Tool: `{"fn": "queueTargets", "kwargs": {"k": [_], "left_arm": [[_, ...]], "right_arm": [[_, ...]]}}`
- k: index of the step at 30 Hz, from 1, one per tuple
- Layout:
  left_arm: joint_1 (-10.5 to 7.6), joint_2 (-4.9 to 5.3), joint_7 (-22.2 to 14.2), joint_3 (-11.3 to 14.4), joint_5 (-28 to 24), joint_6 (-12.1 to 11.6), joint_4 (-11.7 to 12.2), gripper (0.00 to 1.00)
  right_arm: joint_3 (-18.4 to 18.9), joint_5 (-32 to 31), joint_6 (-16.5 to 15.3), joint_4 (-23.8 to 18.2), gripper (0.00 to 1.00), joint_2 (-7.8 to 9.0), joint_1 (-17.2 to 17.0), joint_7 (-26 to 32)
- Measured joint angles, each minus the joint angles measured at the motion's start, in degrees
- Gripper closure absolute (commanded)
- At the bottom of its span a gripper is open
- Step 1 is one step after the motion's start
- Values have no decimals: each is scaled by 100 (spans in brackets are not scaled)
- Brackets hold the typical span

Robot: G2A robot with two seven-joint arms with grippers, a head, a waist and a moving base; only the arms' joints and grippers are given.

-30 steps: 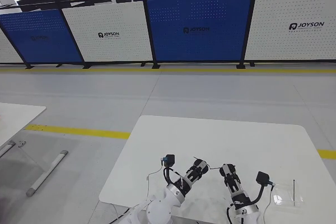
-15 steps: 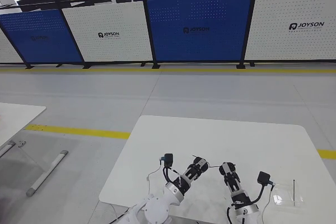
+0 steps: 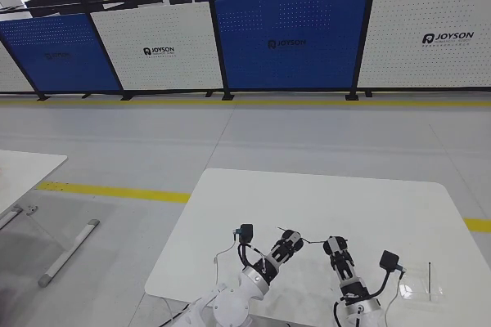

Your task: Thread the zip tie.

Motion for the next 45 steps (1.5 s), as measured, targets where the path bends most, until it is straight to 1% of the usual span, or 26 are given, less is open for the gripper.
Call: {"fn": "queueTargets", "kwargs": {"k": [3,6,7,13,15,16,21,22,25,26,36,41,45], "left_arm": [[3,-4,18,-5,27,5,3,73],[9,-8,31,-6,59,17,1,74],[11,-10,34,-2,76,19,2,76],[-4,-21,-1,80,287,76,20,78],[-12,-26,-10,114,344,95,26,81],[-17,-31,-8,131,367,103,31,80],[-43,-47,2,183,433,132,53,82],[-49,-51,6,194,441,137,57,84],[-64,-60,16,210,454,141,68,98],[-67,-63,19,212,457,141,71,100],[-67,-76,46,201,528,87,97,100],[-58,-76,75,210,687,84,99,100],[-47,-79,231,230,950,102,97,100]], "right_arm": [[4,-13,19,-2,100,-7,2,16],[11,-28,35,-4,100,-14,0,25],[14,-35,42,-6,100,-16,0,29],[22,-58,69,-12,100,-31,2,43],[23,-66,80,-13,100,-36,6,45],[23,-75,87,-13,100,-39,8,46],[25,-98,97,-15,100,-51,6,44],[27,-98,96,-14,100,-53,4,45],[33,-92,86,-9,100,-60,3,55],[35,-92,82,-7,100,-62,3,57],[46,-130,80,-4,100,-80,-5,97],[45,-179,119,-26,100,-89,-9,114],[47,-277,238,-52,100,-96,-17,95]]}}
